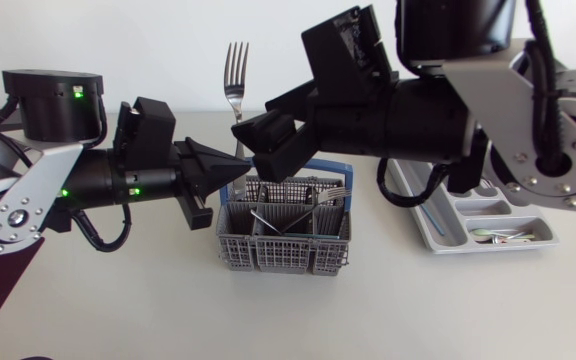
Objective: Sort the cutlery from the basket into the organizer compartments.
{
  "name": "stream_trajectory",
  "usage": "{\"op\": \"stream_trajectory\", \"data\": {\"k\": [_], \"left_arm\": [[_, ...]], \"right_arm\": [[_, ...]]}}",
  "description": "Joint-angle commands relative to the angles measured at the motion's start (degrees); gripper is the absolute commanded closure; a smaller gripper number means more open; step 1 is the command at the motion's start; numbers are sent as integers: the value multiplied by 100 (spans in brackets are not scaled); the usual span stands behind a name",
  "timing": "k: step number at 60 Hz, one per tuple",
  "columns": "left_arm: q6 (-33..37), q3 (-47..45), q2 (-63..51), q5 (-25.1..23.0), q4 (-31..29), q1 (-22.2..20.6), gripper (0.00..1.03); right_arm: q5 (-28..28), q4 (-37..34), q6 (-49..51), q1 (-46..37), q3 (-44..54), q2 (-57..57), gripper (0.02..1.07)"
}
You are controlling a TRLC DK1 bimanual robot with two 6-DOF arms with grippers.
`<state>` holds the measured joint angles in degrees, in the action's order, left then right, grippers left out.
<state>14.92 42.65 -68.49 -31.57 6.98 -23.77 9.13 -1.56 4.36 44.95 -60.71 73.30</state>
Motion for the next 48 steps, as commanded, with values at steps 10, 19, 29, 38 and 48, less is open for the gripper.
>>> {"op": "stream_trajectory", "data": {"k": [10,19,29,38,48], "left_arm": [[-165,-196,81,960,295,-567,100],[-165,-240,125,1373,471,-761,100],[-200,-302,160,1584,602,-910,100],[-235,-310,143,1610,638,-937,101],[-279,-337,143,1637,664,-954,100]], "right_arm": [[-297,-20,39,84,-196,352,35],[-394,24,3,75,-222,405,52],[-429,95,-23,58,-205,422,64],[-447,139,-32,58,-178,422,84],[-473,156,-32,49,-152,422,101]]}}
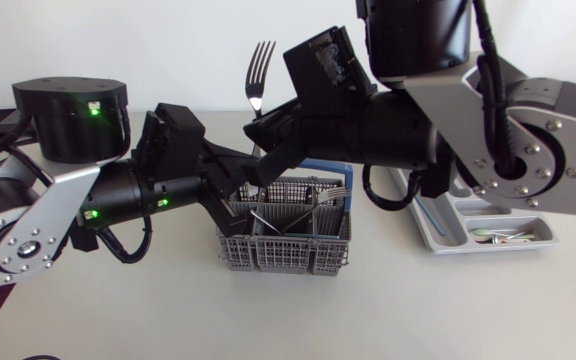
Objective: Sort the cutlery from the basket into the organizer compartments.
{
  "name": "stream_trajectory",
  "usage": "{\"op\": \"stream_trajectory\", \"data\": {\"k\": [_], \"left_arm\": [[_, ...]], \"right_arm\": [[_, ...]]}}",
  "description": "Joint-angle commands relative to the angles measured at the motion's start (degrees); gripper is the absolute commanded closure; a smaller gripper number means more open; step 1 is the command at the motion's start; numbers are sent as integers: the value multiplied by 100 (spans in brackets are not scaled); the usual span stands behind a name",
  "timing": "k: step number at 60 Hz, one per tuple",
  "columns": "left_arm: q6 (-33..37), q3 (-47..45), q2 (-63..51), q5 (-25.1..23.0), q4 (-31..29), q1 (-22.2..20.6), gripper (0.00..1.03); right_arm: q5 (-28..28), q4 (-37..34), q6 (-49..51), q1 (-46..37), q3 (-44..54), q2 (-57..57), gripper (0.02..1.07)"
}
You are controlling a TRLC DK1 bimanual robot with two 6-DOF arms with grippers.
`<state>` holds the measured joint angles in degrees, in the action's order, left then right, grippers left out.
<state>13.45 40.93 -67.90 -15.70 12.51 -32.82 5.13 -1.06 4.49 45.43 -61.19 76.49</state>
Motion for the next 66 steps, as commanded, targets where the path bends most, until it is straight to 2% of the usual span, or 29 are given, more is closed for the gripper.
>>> {"op": "stream_trajectory", "data": {"k": [1,12,14,26,30,31,36,50,66], "left_arm": [[-132,-164,84,50,111,-58,100],[-229,-182,93,67,129,-120,100],[-229,-173,93,67,129,-128,98],[-238,-120,224,76,-12,-137,59],[-238,-120,295,76,-74,-137,50],[-229,-129,347,94,-100,-128,46],[-220,-146,497,173,-153,-128,38],[-159,-50,796,252,-469,39,29],[43,-23,717,419,-610,47,29]], "right_arm": [[-73,106,-45,1,-104,103,101],[-73,97,-45,-8,-104,121,101],[-73,88,-45,-8,-104,121,101],[-73,9,-36,-52,-95,50,101],[-64,-35,-36,-104,-95,6,101],[-64,-52,-27,-122,-95,-20,101],[-56,-123,-27,-210,-95,-125,101],[76,-606,43,-790,-262,-556,102],[235,-1239,228,-1774,-359,-881,102]]}}
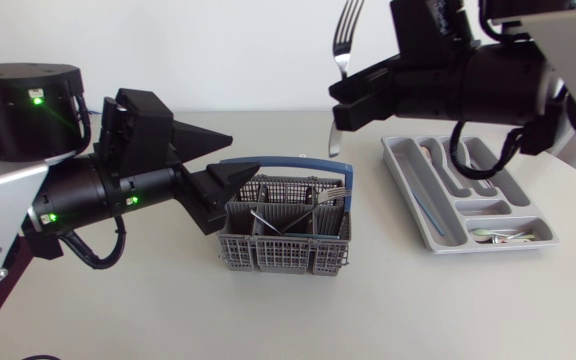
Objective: Sort the cutlery from the basket into the organizer compartments.
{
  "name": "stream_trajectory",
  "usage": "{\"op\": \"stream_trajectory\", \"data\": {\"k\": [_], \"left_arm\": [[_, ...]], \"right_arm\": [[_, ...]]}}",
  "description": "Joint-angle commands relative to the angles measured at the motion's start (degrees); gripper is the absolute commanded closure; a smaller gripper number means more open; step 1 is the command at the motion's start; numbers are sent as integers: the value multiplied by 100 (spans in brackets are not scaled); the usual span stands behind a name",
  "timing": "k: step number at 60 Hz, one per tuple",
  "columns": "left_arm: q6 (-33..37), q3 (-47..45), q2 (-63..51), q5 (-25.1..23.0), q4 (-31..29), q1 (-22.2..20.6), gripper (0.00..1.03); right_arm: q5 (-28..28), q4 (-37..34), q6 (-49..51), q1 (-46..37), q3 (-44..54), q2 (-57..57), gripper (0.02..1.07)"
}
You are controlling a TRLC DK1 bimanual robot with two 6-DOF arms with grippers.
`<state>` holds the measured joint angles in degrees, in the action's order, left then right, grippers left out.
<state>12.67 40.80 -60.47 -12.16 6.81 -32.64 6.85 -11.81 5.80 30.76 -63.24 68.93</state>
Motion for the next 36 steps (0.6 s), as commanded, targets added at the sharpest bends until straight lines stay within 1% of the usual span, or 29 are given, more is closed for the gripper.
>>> {"op": "stream_trajectory", "data": {"k": [1,13,21,29,36], "left_arm": [[140,-1,-53,74,-48,30,29],[359,86,-220,126,-259,-84,29],[438,95,-273,258,-338,-286,29],[553,104,-361,460,-373,-533,29],[711,139,-519,531,-479,-664,29]], "right_arm": [[88,-225,105,-404,-171,-134,102],[449,-796,404,-1653,-320,-116,102],[633,-1042,624,-2452,-408,68,102],[835,-1104,826,-3182,-487,402,102],[853,-1069,1028,-3674,-610,842,102]]}}
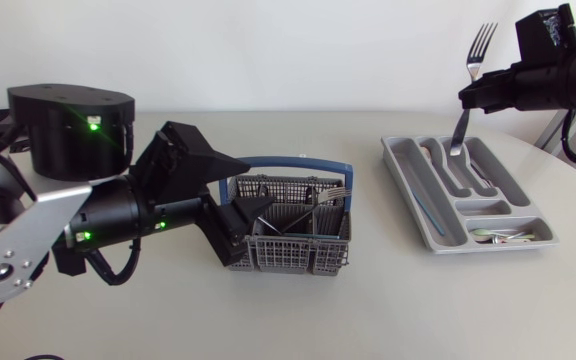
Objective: Sort the cutlery from the basket into the organizer compartments.
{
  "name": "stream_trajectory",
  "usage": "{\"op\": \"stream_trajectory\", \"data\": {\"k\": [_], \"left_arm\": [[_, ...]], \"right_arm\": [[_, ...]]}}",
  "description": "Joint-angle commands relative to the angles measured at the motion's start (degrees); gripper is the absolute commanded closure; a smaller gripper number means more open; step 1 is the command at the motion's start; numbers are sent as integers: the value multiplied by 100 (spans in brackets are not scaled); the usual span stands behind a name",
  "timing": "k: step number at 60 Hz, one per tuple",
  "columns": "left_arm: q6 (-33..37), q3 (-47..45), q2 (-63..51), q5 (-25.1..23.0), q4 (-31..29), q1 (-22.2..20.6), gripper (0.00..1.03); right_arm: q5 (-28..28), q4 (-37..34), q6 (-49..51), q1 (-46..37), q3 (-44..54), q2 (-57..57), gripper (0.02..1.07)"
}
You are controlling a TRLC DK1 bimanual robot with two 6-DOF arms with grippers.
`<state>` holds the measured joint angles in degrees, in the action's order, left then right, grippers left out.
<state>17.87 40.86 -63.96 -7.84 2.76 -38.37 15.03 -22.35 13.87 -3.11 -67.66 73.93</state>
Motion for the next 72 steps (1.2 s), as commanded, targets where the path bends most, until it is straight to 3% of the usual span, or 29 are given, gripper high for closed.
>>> {"op": "stream_trajectory", "data": {"k": [1,14,25,52,72], "left_arm": [[226,133,-195,107,-92,-109,29],[648,282,-485,186,-338,-224,29],[911,431,-775,494,-400,-566,29],[1210,493,-1373,942,-22,-839,29],[1237,484,-1417,1082,101,-935,29]], "right_arm": [[35,-6,230,-330,-186,403,102],[18,11,503,-981,-775,1651,102],[27,-147,687,-1429,-1584,2714,102],[-351,-762,846,-1622,-3069,4446,102],[-483,-868,863,-1692,-3377,5096,102]]}}
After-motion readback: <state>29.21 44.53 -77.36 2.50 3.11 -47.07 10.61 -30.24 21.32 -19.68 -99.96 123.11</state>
